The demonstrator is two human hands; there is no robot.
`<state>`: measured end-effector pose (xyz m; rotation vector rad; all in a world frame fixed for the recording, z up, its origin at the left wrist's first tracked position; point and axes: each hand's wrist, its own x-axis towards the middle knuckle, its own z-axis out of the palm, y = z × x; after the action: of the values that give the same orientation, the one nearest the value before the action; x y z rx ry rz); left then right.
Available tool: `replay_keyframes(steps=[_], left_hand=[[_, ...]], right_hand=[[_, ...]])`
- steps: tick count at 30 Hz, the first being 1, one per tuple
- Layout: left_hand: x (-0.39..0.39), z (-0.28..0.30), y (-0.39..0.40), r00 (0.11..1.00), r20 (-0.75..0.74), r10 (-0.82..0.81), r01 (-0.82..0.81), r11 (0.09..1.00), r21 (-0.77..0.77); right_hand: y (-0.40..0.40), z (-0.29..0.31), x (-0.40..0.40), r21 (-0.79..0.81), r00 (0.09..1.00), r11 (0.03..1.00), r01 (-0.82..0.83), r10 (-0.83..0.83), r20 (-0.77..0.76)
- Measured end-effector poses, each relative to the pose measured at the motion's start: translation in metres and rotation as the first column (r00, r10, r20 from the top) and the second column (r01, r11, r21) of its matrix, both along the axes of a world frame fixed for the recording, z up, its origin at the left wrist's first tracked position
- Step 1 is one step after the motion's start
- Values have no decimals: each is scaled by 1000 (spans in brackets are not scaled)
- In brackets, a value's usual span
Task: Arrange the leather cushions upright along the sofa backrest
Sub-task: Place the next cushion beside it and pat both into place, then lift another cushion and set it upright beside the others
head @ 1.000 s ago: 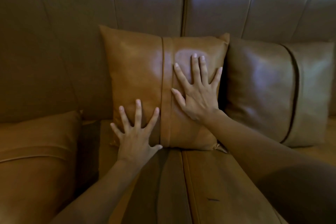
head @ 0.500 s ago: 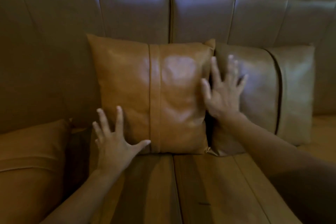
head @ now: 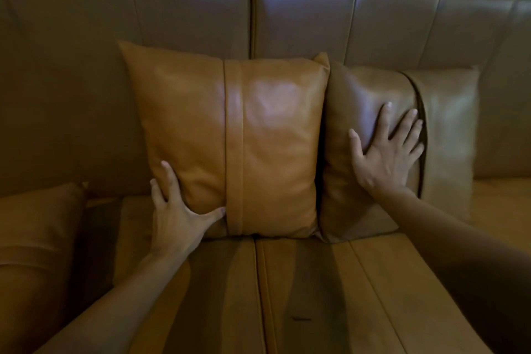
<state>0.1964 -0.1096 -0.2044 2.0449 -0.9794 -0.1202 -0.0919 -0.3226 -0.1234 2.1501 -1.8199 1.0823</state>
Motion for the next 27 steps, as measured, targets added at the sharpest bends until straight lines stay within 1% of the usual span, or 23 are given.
replay_keyframes(steps=[3,6,7,8,9,10,11,12,13,15,16,18,23,27], left_hand=[[1,1,1,1000,-12,-13,13,1000,9],[2,6,6,1000,-7,-25,26,997,67],[2,9,9,998,61,-4,-2,995,102],[1,12,13,979,202,22,-49,991,128],[1,16,17,926,376,31,-87,987,132],[-1,21,20,852,523,14,-91,988,123],[-3,26,21,783,621,-21,-61,992,110],[-5,33,21,732,678,-69,-20,992,122],[-8,39,21,703,701,-118,10,988,156],[-10,51,19,692,694,-200,21,966,258],[-9,55,18,687,690,-227,12,953,301],[-7,58,19,681,686,-255,8,940,341],[0,65,26,671,695,-259,18,943,333],[23,74,45,681,698,-223,4,954,300]], right_hand=[[1,0,-1,1,1000,1000,-1,1,-10],[8,8,0,32,1000,1000,2,-2,-7],[13,12,3,26,1000,1000,-5,5,-8],[20,16,9,3,999,999,-34,34,-19],[29,20,19,-38,995,995,-94,92,-44],[41,22,33,-85,982,981,-176,169,-79],[55,23,48,-131,962,957,-260,245,-123],[68,23,64,-166,937,929,-332,304,-174],[80,21,79,-181,913,905,-386,345,-218],[102,15,104,-152,882,884,-443,399,-249],[109,12,112,-119,878,885,-449,412,-244],[117,7,122,-54,881,901,-430,406,-241],[127,13,133,-1,894,920,-392,381,-238],[154,17,152,9,852,887,-461,446,-274]])
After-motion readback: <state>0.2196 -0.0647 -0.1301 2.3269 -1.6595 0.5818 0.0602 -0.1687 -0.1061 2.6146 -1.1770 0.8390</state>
